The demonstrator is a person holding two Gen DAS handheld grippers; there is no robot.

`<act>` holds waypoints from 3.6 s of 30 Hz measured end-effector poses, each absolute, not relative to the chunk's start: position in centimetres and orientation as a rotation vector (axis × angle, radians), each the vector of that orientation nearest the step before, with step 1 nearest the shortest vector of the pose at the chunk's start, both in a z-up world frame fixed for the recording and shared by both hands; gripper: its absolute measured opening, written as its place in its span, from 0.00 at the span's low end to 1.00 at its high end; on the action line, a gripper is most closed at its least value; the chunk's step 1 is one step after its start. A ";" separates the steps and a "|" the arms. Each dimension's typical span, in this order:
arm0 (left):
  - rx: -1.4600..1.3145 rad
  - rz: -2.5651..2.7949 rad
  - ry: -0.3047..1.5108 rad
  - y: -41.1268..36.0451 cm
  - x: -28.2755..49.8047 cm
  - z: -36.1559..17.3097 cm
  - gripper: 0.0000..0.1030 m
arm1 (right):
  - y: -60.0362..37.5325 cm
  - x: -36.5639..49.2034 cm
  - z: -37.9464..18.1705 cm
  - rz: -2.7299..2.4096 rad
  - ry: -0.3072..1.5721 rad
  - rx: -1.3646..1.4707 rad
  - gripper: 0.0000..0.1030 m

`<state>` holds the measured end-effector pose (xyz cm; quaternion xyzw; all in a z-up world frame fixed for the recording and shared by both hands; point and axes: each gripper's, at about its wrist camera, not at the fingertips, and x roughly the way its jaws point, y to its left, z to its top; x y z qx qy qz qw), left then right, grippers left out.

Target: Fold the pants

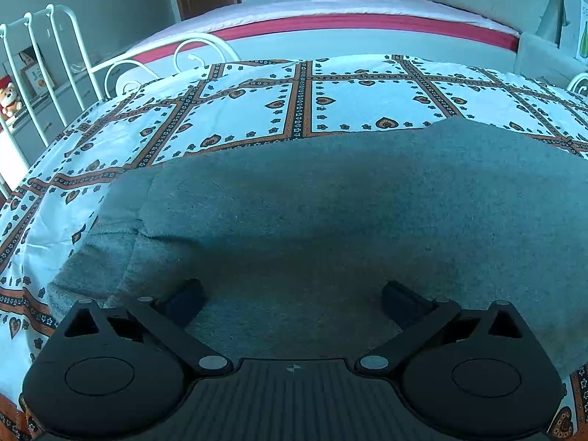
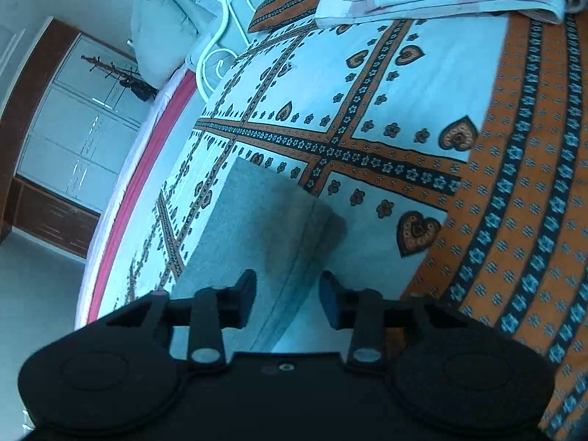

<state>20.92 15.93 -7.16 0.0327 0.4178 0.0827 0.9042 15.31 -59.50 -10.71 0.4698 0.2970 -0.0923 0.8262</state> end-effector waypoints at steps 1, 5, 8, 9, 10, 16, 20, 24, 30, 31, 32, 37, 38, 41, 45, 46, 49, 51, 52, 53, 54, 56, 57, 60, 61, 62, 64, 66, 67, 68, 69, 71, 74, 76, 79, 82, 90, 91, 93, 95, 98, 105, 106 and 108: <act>0.068 0.171 0.863 15.9 20.9 -7.2 1.00 | -59.5 15.6 -10.9 -0.200 0.632 0.996 0.22; 0.071 0.165 0.864 16.0 20.9 -7.3 1.00 | -59.8 16.4 -11.3 -0.208 0.633 0.999 0.17; 0.074 0.167 0.862 15.9 20.9 -7.2 1.00 | -59.9 16.6 -11.5 -0.194 0.641 0.980 0.17; 0.078 0.169 0.856 15.8 20.8 -7.0 1.00 | -59.9 16.5 -11.7 -0.188 0.636 0.992 0.19; 0.084 0.164 0.848 15.7 20.7 -6.8 1.00 | -60.1 16.4 -11.8 -0.182 0.629 1.013 0.20; 0.133 0.160 0.808 14.0 19.4 -6.0 1.00 | -59.1 16.9 -9.5 -0.157 0.619 0.868 0.01; 0.006 0.121 0.728 12.1 17.9 -4.1 1.00 | -57.6 17.0 -8.3 -0.159 0.627 0.763 0.01; 0.038 0.091 0.737 6.9 17.0 -5.3 1.00 | -58.0 17.3 -9.4 -0.205 0.667 0.772 0.03; 0.016 0.091 0.710 2.3 15.2 -8.8 1.00 | -59.1 16.9 -11.0 -0.168 0.651 0.863 0.05; 0.011 0.095 0.694 2.3 15.0 -9.0 1.00 | -59.2 16.9 -10.8 -0.168 0.657 0.856 0.05; 0.006 0.096 0.682 2.4 14.9 -9.0 1.00 | -59.1 16.8 -10.5 -0.165 0.656 0.854 0.06; -0.010 0.083 0.669 2.6 14.7 -9.1 1.00 | -59.5 16.1 -11.2 -0.164 0.652 0.948 0.12; -0.011 0.084 0.666 2.6 14.7 -9.2 1.00 | -59.8 15.6 -11.6 -0.151 0.644 1.026 0.14; -0.024 0.095 0.658 2.5 14.4 -8.8 1.00 | -59.7 14.3 -12.4 -0.120 0.663 1.178 0.14; -0.095 0.063 0.638 1.6 14.0 -7.8 1.00 | -58.9 14.7 -11.7 -0.123 0.662 1.100 0.15; -0.086 0.061 0.658 1.1 14.2 -8.3 1.00 | -59.1 14.7 -11.7 -0.134 0.645 1.104 0.15; -0.083 0.074 0.647 0.9 14.2 -9.2 1.00 | -59.4 15.1 -12.3 -0.163 0.630 1.135 0.10; -0.093 0.089 0.632 0.9 14.0 -8.3 1.00 | -59.4 15.3 -12.2 -0.174 0.624 1.134 0.10; -0.097 0.083 0.622 0.9 13.9 -8.1 1.00 | -59.4 15.4 -12.1 -0.178 0.620 1.126 0.10; -0.107 0.071 0.640 0.8 14.0 -8.3 1.00 | -59.4 15.5 -12.1 -0.178 0.620 1.115 0.10; -0.104 0.063 0.658 0.6 14.2 -8.7 1.00 | -59.3 15.8 -12.1 -0.177 0.624 1.096 0.10; -0.062 0.074 0.640 0.0 14.0 -9.2 1.00 | -59.3 16.1 -11.9 -0.176 0.622 1.069 0.03; -0.071 0.078 0.633 0.0 14.0 -9.4 1.00 | -59.1 16.3 -11.5 -0.180 0.629 1.031 0.02; -0.084 0.070 0.627 0.2 14.0 -9.4 1.00 | -58.0 16.6 -10.2 -0.192 0.625 0.917 0.01; -0.085 0.069 0.627 0.3 14.0 -9.4 1.00 | -57.7 16.7 -10.0 -0.200 0.630 0.888 0.01; -0.086 0.067 0.627 0.3 14.0 -9.4 1.00 | -57.4 16.7 -9.7 -0.207 0.637 0.858 0.01; -0.092 0.064 0.622 0.5 13.9 -9.3 1.00 | -56.9 16.7 -9.1 -0.198 0.622 0.833 0.00; -0.100 0.057 0.617 0.6 13.8 -9.1 1.00 | -56.2 16.7 -7.8 -0.179 0.587 0.801 0.00; -0.105 0.053 0.613 0.7 13.7 -9.0 1.00 | -55.6 16.6 -7.0 -0.165 0.571 0.779 0.00; -0.106 0.048 0.614 0.9 13.7 -8.8 1.00 | -54.9 16.7 -6.2 -0.148 0.558 0.758 0.00; -0.098 0.042 0.622 1.2 13.8 -8.7 1.00 | -54.3 16.7 -5.6 -0.139 0.549 0.737 0.00; -0.097 0.056 0.634 2.1 13.9 -8.0 1.00 | -52.7 16.8 -4.2 -0.115 0.526 0.695 0.00; -0.138 0.085 0.651 4.7 14.6 -6.3 1.00 | -49.0 16.8 -1.7 -0.062 0.485 0.565 0.00; -0.138 0.093 0.657 6.7 15.3 -4.8 1.00 | -45.6 16.6 0.1 -0.002 0.454 0.467 0.00; -0.092 0.110 0.643 9.3 15.8 -2.4 1.00 | -39.8 16.4 2.1 0.121 0.421 0.342 0.00; -0.075 0.126 0.630 12.0 15.9 -1.3 1.00 | -33.6 16.9 2.0 0.234 0.451 0.225 0.00; -0.232 0.187 0.679 15.7 15.7 -2.8 1.00 | -24.3 17.1 -1.7 0.608 0.616 0.043 0.14; -0.228 0.172 0.680 15.3 15.7 -2.9 1.00 | -25.2 17.4 -1.4 0.608 0.612 0.081 0.13; -0.260 0.106 0.688 14.4 15.8 -3.2 1.00 | -26.6 17.8 -1.0 0.556 0.603 0.104 0.16; -0.274 0.020 0.696 12.6 16.2 -3.3 1.00 | -27.8 18.0 -1.4 0.482 0.628 0.138 0.16; -0.280 -0.093 0.717 9.1 16.5 -3.7 0.98 | -29.4 18.2 -2.2 0.397 0.669 0.161 0.16; -0.257 -0.213 0.847 2.0 18.2 -5.9 0.80 | -31.5 17.2 -3.4 0.311 0.715 0.118 0.17; -0.276 -0.220 0.861 1.7 18.4 -6.3 0.79 | -31.7 17.2 -3.5 0.310 0.717 0.115 0.17; -0.309 -0.229 0.859 1.3 18.8 -6.8 0.79 | -32.0 16.9 -3.5 0.313 0.720 0.108 0.17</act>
